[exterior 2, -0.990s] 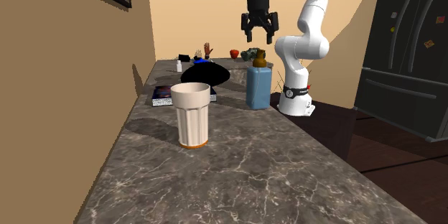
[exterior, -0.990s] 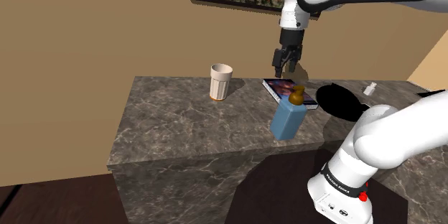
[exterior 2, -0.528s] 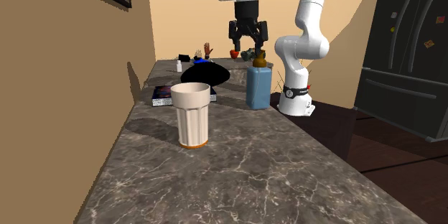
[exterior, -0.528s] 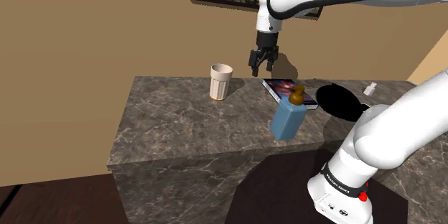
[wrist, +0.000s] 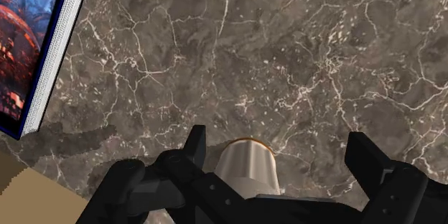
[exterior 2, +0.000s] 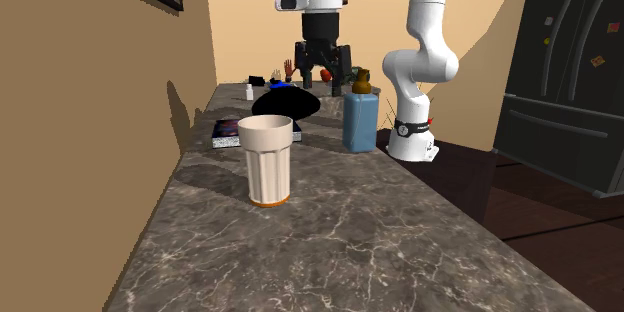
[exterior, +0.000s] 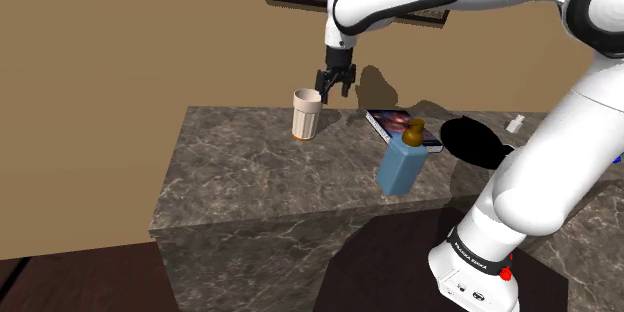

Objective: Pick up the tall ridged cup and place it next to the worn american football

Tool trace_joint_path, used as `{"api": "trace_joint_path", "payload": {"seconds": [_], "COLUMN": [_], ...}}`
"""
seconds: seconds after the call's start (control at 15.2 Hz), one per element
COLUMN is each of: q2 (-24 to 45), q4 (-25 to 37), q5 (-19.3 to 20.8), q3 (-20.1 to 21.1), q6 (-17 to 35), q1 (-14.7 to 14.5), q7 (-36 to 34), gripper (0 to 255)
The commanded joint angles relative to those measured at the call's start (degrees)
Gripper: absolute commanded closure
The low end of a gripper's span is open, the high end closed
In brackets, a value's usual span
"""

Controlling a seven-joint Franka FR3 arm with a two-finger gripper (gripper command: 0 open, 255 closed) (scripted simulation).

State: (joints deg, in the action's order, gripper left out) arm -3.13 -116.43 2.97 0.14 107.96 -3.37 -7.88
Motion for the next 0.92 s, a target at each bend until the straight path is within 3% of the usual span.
{"api": "trace_joint_path", "payload": {"seconds": [0.0,0.59,0.86], "q2": [4.3,23.8,24.3], "q4": [3.7,25.1,23.5], "q5": [0.3,1.7,1.8], "q3": [0.2,0.6,0.6], "q6": [1.2,1.9,4.0], "q1": [-0.2,-1.2,-1.1], "q7": [-0.6,-2.3,-2.4], "gripper": [0,0,0]}}
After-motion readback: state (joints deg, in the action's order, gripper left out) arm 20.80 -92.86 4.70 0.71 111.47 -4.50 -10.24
